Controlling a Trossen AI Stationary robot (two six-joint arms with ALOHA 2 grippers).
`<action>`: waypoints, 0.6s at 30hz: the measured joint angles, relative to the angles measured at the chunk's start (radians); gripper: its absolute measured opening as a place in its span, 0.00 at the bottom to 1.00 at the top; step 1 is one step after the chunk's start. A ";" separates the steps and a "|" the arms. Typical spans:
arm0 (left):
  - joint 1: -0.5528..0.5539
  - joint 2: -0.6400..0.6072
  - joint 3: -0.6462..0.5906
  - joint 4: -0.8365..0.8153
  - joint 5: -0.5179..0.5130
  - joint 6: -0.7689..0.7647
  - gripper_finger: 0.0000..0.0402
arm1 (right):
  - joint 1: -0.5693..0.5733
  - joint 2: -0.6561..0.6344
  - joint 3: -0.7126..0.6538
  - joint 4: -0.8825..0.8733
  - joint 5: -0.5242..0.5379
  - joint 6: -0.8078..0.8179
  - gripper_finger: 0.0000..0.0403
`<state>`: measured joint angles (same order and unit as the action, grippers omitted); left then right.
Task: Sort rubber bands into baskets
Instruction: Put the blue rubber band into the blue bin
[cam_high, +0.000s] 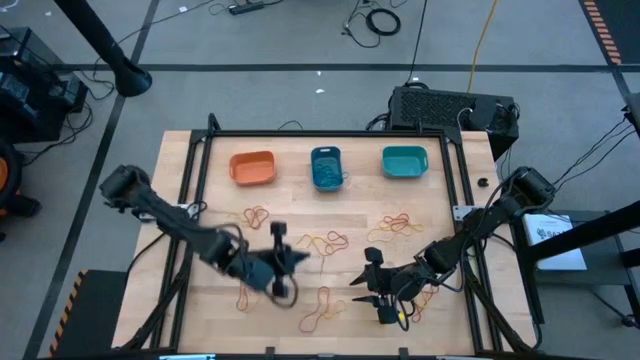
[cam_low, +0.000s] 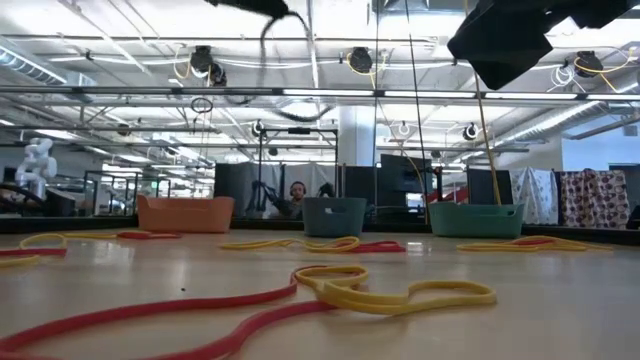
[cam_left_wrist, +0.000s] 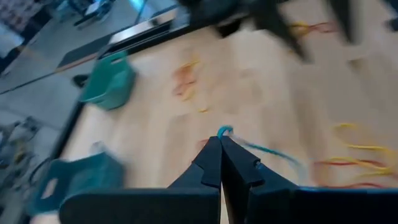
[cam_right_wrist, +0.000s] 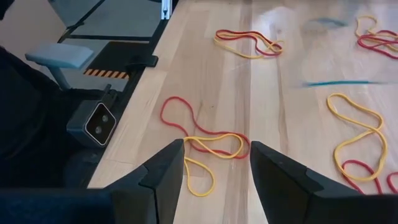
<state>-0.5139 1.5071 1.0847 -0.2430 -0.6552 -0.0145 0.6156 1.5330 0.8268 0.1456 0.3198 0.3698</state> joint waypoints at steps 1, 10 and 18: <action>0.031 -0.016 0.000 -0.021 0.001 0.006 0.00 | 0.000 0.000 0.000 0.000 0.000 -0.006 0.44; 0.471 -0.082 0.001 -0.015 0.160 0.108 0.00 | -0.017 0.000 0.000 0.000 0.001 -0.028 0.44; 0.853 -0.026 0.002 0.128 0.417 0.106 0.00 | -0.037 0.000 0.000 -0.011 -0.004 -0.060 0.44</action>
<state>0.3394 1.4809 1.0863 -0.1145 -0.2383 0.0916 0.5783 1.5330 0.8268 0.1343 0.3157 0.3094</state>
